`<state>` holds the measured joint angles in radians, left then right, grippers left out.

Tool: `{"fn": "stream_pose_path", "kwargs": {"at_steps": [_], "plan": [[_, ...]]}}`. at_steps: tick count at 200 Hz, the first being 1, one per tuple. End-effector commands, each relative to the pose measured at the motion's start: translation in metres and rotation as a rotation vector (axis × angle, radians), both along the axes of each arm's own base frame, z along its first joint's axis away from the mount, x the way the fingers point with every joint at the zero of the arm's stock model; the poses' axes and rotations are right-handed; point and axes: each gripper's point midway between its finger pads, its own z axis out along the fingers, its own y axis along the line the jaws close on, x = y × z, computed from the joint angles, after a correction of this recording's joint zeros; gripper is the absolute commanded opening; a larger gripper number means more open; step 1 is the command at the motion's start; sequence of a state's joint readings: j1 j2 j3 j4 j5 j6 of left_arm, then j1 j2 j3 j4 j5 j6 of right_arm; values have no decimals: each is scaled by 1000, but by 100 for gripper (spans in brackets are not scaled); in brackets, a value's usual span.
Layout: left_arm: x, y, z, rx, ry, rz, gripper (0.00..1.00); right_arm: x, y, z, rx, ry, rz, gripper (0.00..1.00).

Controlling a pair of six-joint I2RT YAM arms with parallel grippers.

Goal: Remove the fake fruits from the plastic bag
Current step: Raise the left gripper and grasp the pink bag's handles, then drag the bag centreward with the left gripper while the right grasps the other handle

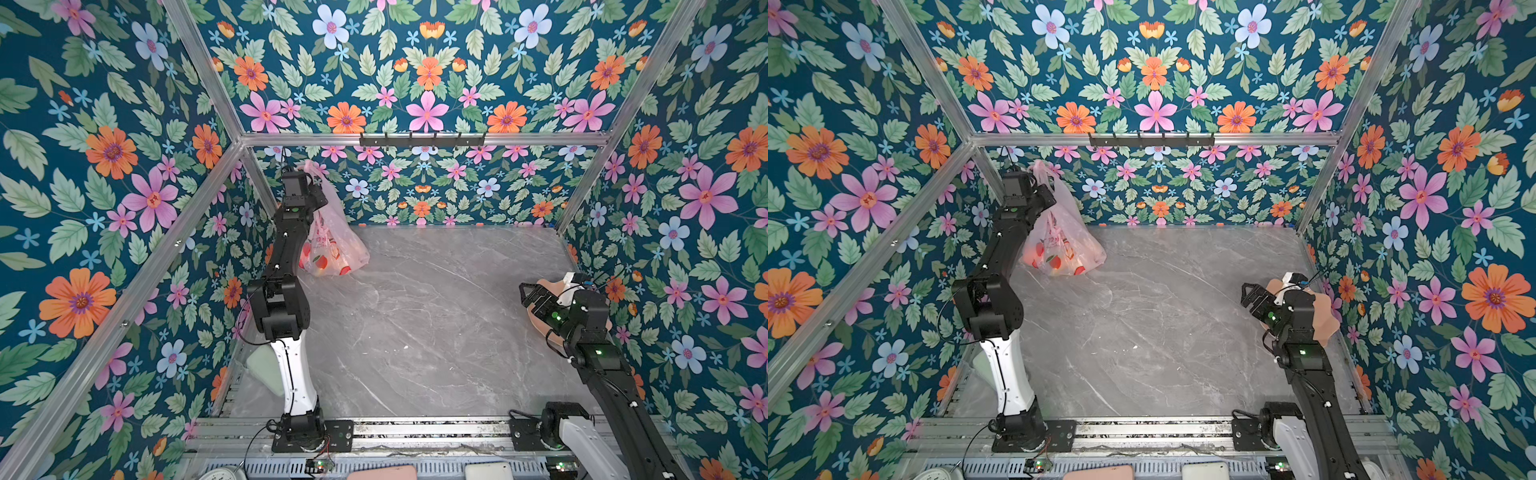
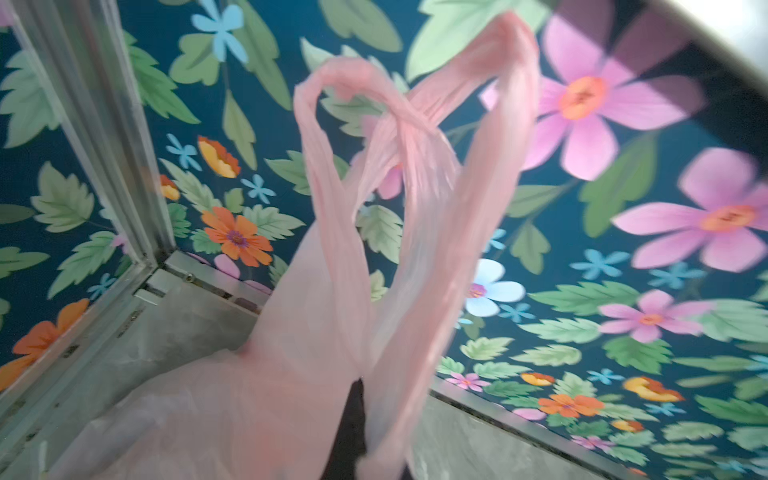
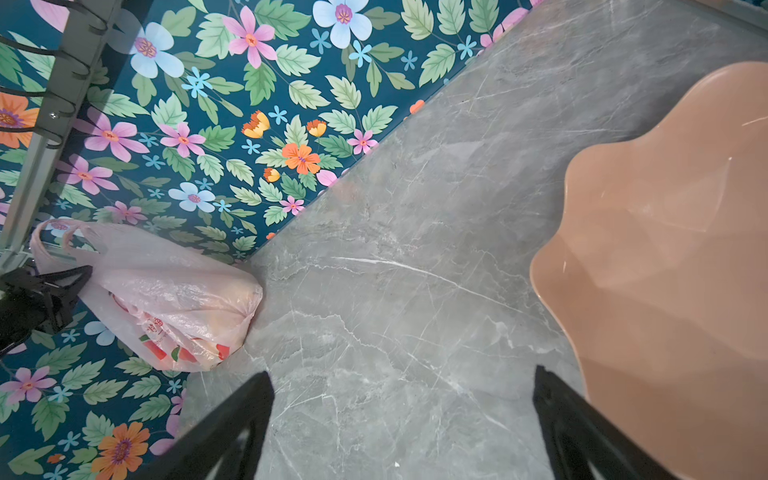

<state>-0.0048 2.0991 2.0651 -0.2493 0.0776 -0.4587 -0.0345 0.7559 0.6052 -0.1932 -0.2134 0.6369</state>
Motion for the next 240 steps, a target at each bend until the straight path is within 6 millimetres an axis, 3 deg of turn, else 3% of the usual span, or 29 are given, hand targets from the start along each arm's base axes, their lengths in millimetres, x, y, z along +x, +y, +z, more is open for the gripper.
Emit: {"fn": "stream_pose_path", "kwargs": {"at_steps": [1,41,71,109,131,146,158,179,204,240], "plan": [[-21,-36,35,-42,-88,-37,0,4,1,4,15,-8,-3,97],[-77,-122,66,-22,-146,-168,0,10,4,1,20,22,15,97],[-114,-186,72,63,-158,-315,0,13,16,8,-29,7,64,97],[-156,-236,47,63,-129,-484,0,18,56,21,-145,-33,207,97],[-187,-278,36,-24,-117,-673,0,21,80,29,-172,-66,297,97],[-208,-304,25,-67,-91,-765,8,20,101,35,-234,-95,368,97],[-225,-320,18,-81,-77,-820,21,18,118,38,-320,-119,404,97],[-248,-335,15,-95,-71,-878,41,14,145,45,-439,-183,463,97],[-258,-329,12,-80,-69,-859,60,13,169,53,-459,-214,518,97],[-262,-311,9,-36,-82,-798,65,29,181,52,-494,-161,489,96]]}}
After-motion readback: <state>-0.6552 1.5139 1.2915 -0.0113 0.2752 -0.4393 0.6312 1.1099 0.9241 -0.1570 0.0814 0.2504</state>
